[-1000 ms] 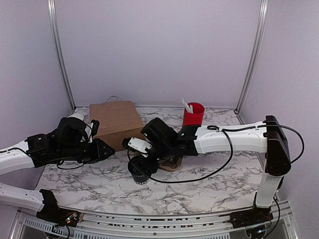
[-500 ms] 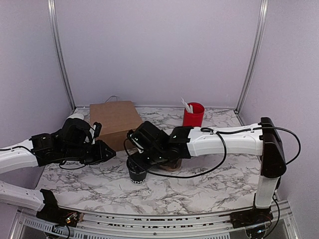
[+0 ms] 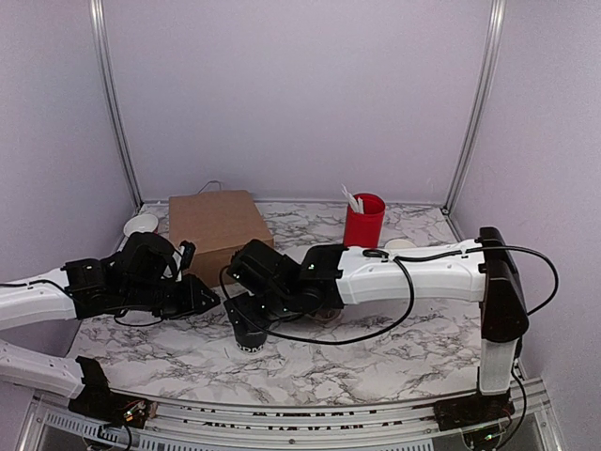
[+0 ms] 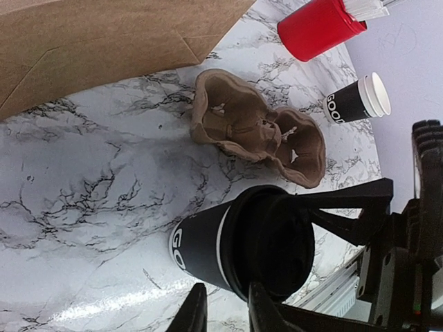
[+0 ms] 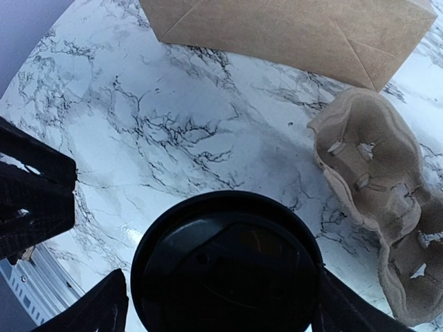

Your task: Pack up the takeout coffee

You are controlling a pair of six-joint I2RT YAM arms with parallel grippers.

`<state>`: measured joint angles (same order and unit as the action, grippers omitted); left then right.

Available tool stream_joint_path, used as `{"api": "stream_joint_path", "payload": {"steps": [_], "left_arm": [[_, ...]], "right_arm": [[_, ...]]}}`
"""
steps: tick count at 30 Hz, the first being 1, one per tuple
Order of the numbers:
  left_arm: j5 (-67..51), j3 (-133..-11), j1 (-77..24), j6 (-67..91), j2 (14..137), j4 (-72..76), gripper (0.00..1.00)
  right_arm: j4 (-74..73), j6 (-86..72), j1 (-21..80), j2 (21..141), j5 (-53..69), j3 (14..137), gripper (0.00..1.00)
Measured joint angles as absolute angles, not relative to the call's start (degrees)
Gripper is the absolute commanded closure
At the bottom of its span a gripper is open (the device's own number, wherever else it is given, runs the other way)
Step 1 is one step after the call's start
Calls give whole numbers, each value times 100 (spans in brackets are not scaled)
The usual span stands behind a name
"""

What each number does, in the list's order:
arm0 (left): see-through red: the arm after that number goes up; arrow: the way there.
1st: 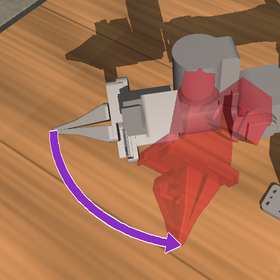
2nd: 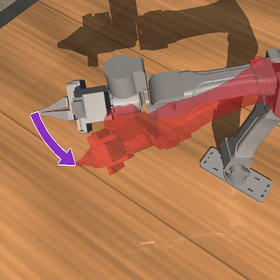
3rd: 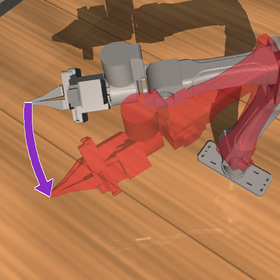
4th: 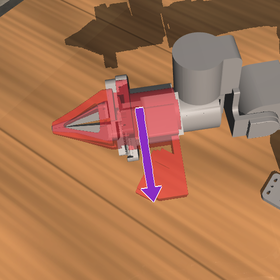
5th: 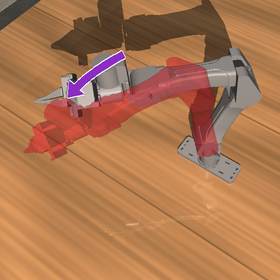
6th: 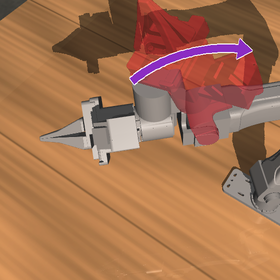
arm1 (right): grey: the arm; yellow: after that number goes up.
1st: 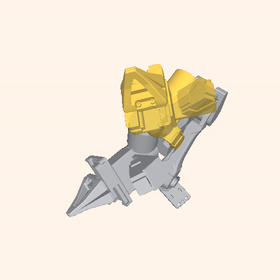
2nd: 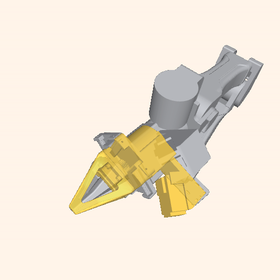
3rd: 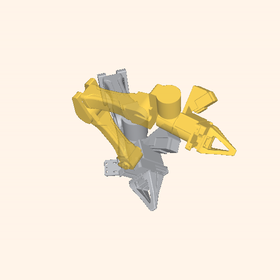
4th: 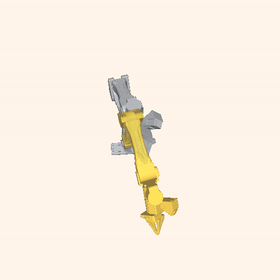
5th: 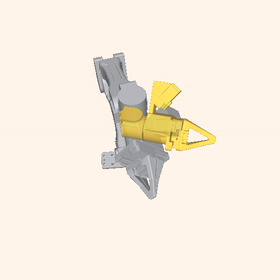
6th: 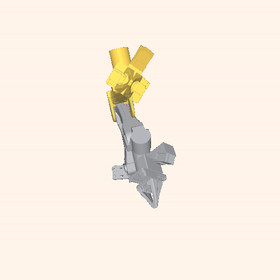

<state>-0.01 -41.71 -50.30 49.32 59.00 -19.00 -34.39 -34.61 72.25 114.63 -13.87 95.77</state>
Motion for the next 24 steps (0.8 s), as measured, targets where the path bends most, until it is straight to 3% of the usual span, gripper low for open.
{"api": "stream_joint_path", "payload": {"steps": [15, 19, 24], "left_arm": [[-414, -3516, -5030, 5293, 5616, -1712, 77], [-628, -3312, -5030, 5435, 5612, -1549, 76], [-836, -3212, -5048, 5634, 5614, -1299, 74]], "right_arm": [[-3457, -3382, 7216, 11212, -1125, 9574, 11], [-3273, -3376, 7124, 10890, -926, 9295, 16], [-2749, -3343, 6637, 10210, -362, 8342, 31]]}}
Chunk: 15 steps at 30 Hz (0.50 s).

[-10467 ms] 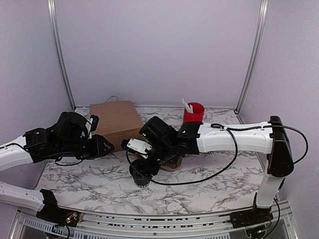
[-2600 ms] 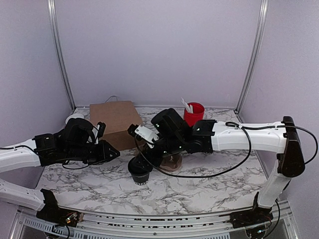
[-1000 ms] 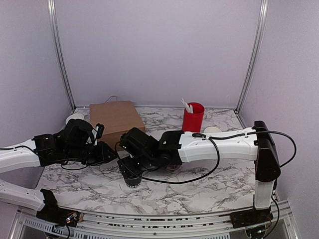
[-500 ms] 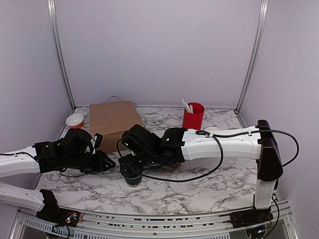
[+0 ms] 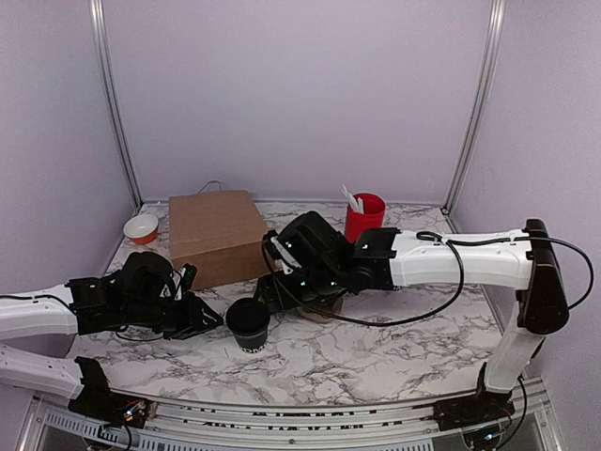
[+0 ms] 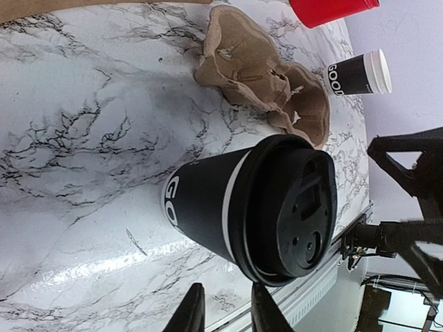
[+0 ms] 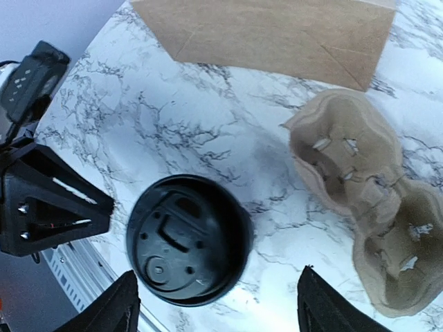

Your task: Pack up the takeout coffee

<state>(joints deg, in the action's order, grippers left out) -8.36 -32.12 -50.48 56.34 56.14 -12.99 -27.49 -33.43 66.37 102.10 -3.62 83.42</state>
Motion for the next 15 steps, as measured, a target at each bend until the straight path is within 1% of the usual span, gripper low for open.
{"api": "stream_joint_path", "payload": {"steps": [4, 8, 11, 15], "left_arm": [[-908, -3212, -5078, 5721, 5616, -1105, 74], [-921, -3212, -5100, 5789, 5636, -1011, 74], [-919, -3210, -5100, 5800, 5690, -998, 74], [-921, -3205, -5105, 5806, 5795, -928, 75]], "right_arm": [[-2285, -3393, 6169, 9852, 128, 7607, 43], [-1879, -3483, 5881, 9719, 578, 7063, 51], [-1697, -3544, 5863, 9732, 829, 6928, 54], [-1404, -3616, 5863, 9773, 1109, 6919, 55]]}}
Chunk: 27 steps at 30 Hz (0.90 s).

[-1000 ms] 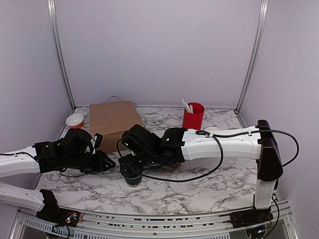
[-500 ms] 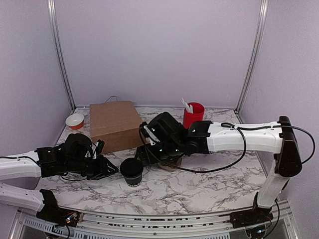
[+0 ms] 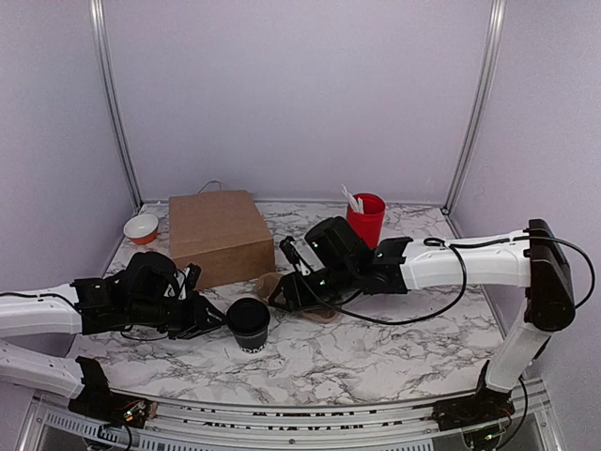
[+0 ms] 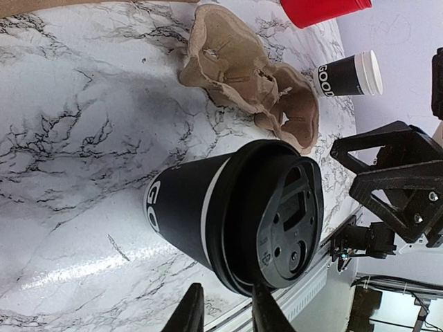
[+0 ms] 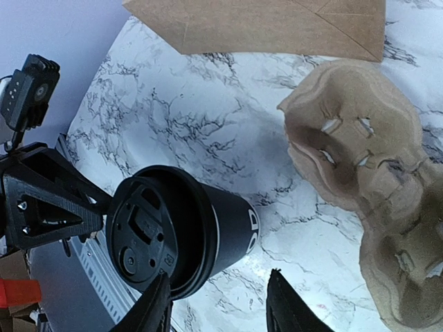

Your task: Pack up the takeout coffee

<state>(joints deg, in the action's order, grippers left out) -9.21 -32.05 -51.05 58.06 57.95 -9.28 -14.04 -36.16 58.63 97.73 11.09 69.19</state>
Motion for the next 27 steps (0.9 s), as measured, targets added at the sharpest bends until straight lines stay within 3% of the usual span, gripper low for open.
{"api": "stream_joint_path", "payload": {"steps": [20, 27], "left_arm": [[-961, -3190, -5131, 5806, 6110, -652, 79], [-956, -3186, -5131, 5808, 6154, -580, 83]], "right_arm": [[-895, -3841, 5863, 10116, 1382, 6720, 63], [-812, -3905, 5863, 10130, 1406, 6709, 70]]}}
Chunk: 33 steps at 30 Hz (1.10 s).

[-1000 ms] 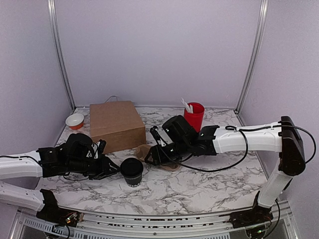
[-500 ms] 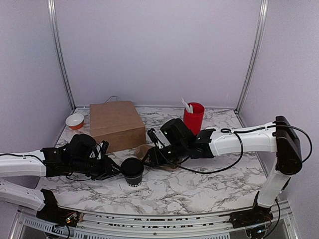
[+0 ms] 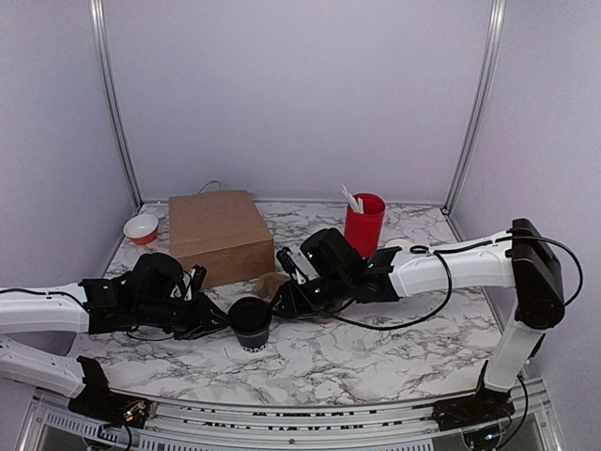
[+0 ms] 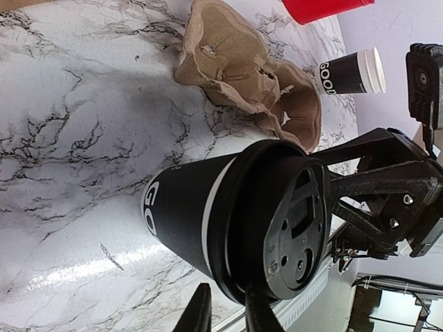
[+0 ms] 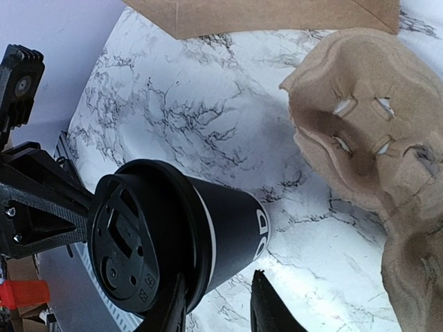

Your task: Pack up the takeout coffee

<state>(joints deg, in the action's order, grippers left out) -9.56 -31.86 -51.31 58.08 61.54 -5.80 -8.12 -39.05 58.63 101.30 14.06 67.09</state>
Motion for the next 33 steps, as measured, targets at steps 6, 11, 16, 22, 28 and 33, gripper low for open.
{"api": "stream_joint_path", "payload": {"steps": [6, 11, 16, 22, 28, 33], "left_arm": [[-954, -3186, -5131, 5806, 6208, -528, 86], [-954, -3186, -5131, 5811, 6259, -484, 87], [-954, -3127, -5131, 5837, 6281, -386, 89], [-895, -2952, -5131, 5920, 6276, -95, 90], [-840, -2928, -5131, 5940, 6263, -3, 90], [-749, -3127, -5140, 5874, 6263, -268, 90]], "right_arm": [[-731, -3924, 5913, 10130, 1354, 6678, 75], [-709, -3942, 5990, 10130, 1208, 6670, 76], [-443, -4062, 6053, 10088, 1092, 6493, 78], [-1, -4278, 6134, 10005, 923, 6171, 80], [104, -4372, 6178, 9961, 797, 6114, 80], [-287, -4348, 6228, 9957, 628, 6342, 78]]}}
